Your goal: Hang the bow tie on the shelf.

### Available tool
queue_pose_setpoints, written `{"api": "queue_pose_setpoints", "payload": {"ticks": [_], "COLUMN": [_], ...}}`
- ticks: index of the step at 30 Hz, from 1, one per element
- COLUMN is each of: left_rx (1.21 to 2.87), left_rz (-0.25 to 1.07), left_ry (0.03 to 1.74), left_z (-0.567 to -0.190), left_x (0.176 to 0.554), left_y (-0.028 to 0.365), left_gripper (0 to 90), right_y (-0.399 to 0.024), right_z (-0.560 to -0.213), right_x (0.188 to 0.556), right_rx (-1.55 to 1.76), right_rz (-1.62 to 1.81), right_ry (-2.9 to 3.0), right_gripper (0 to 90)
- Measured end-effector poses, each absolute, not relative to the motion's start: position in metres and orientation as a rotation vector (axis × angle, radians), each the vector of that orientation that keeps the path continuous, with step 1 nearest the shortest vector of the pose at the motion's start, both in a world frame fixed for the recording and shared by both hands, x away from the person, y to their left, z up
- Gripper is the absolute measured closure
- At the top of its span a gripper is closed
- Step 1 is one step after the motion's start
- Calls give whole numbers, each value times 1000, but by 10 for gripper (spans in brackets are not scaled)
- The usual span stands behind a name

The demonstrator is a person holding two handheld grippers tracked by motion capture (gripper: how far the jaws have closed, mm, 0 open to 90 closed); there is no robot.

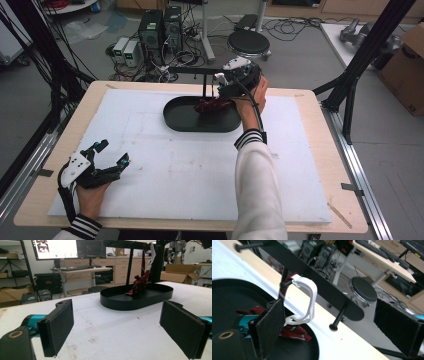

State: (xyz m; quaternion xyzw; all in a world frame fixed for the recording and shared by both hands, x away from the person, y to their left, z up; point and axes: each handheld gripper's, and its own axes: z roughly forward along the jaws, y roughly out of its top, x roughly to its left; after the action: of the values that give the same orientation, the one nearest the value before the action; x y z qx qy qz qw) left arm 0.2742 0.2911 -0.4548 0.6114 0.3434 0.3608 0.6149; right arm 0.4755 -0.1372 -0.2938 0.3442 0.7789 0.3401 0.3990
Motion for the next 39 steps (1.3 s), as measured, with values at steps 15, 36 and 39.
{"api": "queue_pose_setpoints", "payload": {"ticks": [15, 36, 39], "left_rx": [1410, 1408, 1405], "left_rz": [842, 849, 850], "left_ry": [784, 782, 782], "left_z": [-455, -455, -455], "left_x": [273, 273, 273], "left_y": [291, 290, 290], "left_gripper": [125, 125, 124], "right_y": [-198, -270, -270], "right_z": [-284, -433, -448], "right_x": [375, 268, 266], "right_rx": [817, 906, 918], "right_rz": [1235, 1588, 1567], "right_ry": [1932, 1719, 1686], "right_gripper": [94, 94, 94]}}
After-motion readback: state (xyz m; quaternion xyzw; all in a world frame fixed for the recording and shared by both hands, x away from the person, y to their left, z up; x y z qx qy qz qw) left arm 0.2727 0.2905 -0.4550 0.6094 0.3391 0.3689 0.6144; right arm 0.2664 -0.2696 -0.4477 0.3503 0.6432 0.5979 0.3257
